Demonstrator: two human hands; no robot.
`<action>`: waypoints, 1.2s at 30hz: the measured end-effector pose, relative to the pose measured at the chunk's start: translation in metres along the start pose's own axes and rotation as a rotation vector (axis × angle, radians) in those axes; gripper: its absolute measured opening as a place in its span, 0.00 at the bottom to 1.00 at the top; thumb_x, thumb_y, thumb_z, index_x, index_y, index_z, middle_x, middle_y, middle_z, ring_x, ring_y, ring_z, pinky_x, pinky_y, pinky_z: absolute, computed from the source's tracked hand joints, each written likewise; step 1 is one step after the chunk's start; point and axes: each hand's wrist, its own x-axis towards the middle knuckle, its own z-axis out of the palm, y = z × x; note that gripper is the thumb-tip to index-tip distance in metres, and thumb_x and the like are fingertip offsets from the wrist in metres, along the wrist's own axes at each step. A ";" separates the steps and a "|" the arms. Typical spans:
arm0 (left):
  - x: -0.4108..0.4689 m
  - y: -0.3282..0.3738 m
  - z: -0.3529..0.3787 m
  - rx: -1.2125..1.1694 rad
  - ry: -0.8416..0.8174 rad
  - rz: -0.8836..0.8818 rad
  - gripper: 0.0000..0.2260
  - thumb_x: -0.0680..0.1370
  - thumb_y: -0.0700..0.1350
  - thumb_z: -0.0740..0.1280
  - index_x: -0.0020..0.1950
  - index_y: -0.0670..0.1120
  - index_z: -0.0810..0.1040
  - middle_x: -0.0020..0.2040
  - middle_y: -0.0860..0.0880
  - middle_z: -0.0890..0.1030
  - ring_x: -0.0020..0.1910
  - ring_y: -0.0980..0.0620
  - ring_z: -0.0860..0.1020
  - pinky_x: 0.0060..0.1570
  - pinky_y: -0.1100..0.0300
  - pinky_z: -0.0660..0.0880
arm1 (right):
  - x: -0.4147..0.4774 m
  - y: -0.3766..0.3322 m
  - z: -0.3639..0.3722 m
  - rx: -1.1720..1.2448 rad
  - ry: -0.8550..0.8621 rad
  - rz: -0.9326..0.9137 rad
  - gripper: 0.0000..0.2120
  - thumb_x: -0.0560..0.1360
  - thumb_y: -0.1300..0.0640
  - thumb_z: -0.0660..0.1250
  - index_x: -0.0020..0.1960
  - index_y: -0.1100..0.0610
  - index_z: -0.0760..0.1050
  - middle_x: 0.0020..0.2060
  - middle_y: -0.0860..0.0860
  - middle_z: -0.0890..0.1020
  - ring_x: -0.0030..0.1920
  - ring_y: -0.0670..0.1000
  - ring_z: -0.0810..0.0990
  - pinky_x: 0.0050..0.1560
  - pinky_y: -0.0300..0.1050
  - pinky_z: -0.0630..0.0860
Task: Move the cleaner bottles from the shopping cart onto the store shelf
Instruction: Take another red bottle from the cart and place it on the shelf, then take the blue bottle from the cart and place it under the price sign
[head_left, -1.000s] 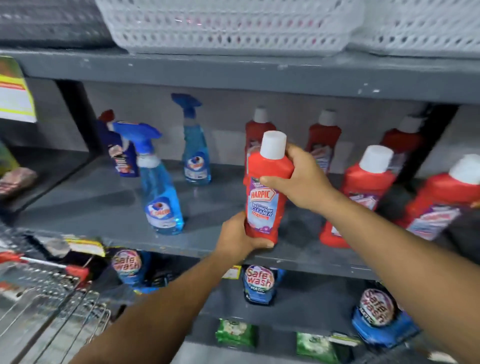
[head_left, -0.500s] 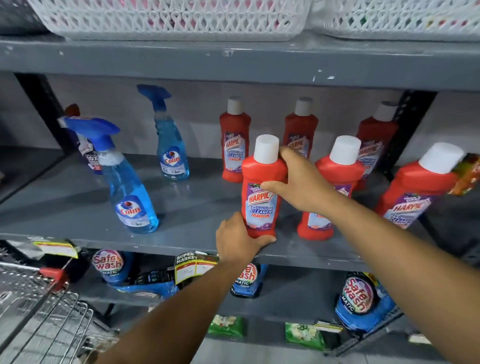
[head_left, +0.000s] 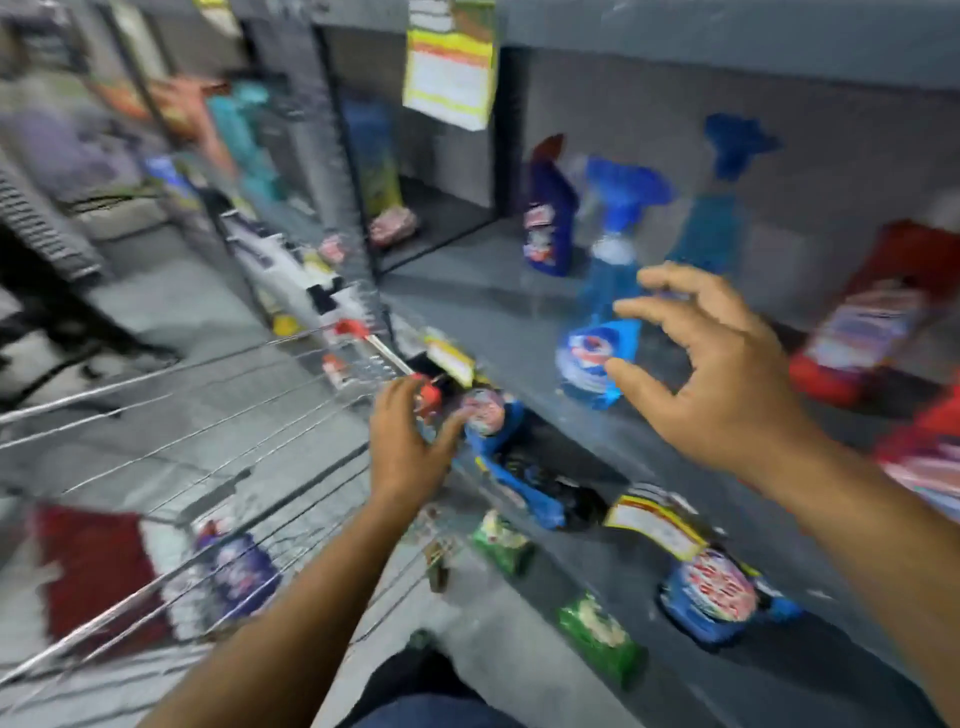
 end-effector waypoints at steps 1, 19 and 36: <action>0.007 -0.026 -0.026 0.057 0.053 -0.097 0.23 0.70 0.49 0.74 0.60 0.40 0.73 0.58 0.39 0.77 0.59 0.40 0.75 0.61 0.53 0.69 | 0.006 -0.007 0.022 0.055 -0.088 0.011 0.19 0.67 0.52 0.72 0.57 0.55 0.79 0.61 0.56 0.76 0.60 0.57 0.76 0.65 0.58 0.69; -0.033 -0.379 -0.172 0.176 -0.529 -1.475 0.21 0.70 0.49 0.75 0.56 0.36 0.79 0.56 0.38 0.82 0.51 0.47 0.81 0.42 0.59 0.73 | 0.114 -0.151 0.546 0.174 -1.368 -0.111 0.21 0.73 0.49 0.66 0.65 0.51 0.70 0.67 0.54 0.72 0.66 0.57 0.71 0.63 0.50 0.69; -0.092 -0.463 -0.087 -0.192 0.045 -1.795 0.28 0.52 0.49 0.79 0.51 0.46 0.80 0.44 0.45 0.85 0.44 0.45 0.83 0.46 0.53 0.80 | -0.064 -0.204 0.786 0.224 -1.776 0.152 0.13 0.72 0.54 0.69 0.52 0.59 0.75 0.48 0.58 0.79 0.42 0.56 0.76 0.42 0.45 0.70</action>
